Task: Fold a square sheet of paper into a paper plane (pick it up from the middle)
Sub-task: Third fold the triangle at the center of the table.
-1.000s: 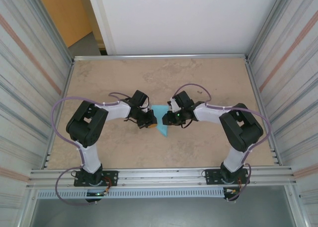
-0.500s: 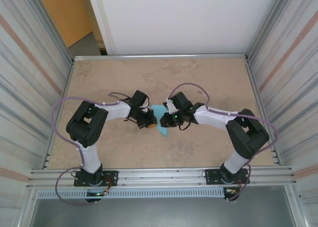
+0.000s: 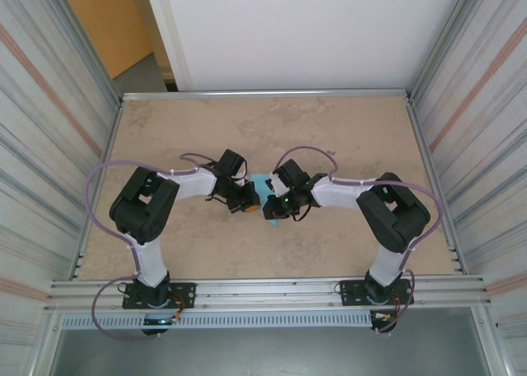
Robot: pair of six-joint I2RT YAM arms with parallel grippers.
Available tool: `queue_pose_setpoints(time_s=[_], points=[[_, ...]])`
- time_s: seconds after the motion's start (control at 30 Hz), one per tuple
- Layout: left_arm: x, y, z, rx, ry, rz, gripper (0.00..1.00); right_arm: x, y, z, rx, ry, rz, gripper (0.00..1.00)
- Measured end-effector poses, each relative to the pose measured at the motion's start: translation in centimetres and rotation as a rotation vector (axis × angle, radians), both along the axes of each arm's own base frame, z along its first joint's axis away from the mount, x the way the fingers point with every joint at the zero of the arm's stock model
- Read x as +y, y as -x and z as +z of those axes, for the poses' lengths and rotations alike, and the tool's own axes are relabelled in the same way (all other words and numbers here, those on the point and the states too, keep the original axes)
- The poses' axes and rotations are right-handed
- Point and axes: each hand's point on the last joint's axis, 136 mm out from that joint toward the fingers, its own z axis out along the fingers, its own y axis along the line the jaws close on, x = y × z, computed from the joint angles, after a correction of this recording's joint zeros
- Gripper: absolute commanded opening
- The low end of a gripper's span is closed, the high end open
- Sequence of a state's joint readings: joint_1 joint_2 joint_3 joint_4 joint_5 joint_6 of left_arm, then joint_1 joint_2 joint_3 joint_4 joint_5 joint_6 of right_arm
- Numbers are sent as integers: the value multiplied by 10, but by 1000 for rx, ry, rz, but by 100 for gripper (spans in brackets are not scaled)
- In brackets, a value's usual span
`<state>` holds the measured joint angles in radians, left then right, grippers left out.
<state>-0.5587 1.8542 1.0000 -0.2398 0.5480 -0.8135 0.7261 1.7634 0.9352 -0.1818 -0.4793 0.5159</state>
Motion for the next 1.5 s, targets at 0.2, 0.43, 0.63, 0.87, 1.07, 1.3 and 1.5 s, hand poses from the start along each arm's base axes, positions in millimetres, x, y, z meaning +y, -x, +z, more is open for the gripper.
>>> queue_pose_setpoints(time_s=[0.2, 0.43, 0.63, 0.87, 1.07, 1.3, 1.5], points=[[0, 0, 0, 0, 0, 0, 8, 0, -2, 0, -6, 4, -3, 9], [0, 0, 0, 0, -1, 0, 8, -1, -3, -2, -7, 12, -8, 9], [0, 0, 0, 0, -1, 0, 8, -2, -3, -6, -2, 22, -10, 9], [0, 0, 0, 0, -1, 0, 8, -6, -6, -8, -7, 38, -22, 9], [0, 0, 0, 1, -1, 0, 8, -6, -5, -11, -2, 44, -22, 9], [0, 0, 0, -1, -2, 0, 8, -6, -4, -14, 5, 46, -18, 9], [0, -1, 4, -11, 4, 1, 9, -6, -4, -14, 6, 44, -16, 9]])
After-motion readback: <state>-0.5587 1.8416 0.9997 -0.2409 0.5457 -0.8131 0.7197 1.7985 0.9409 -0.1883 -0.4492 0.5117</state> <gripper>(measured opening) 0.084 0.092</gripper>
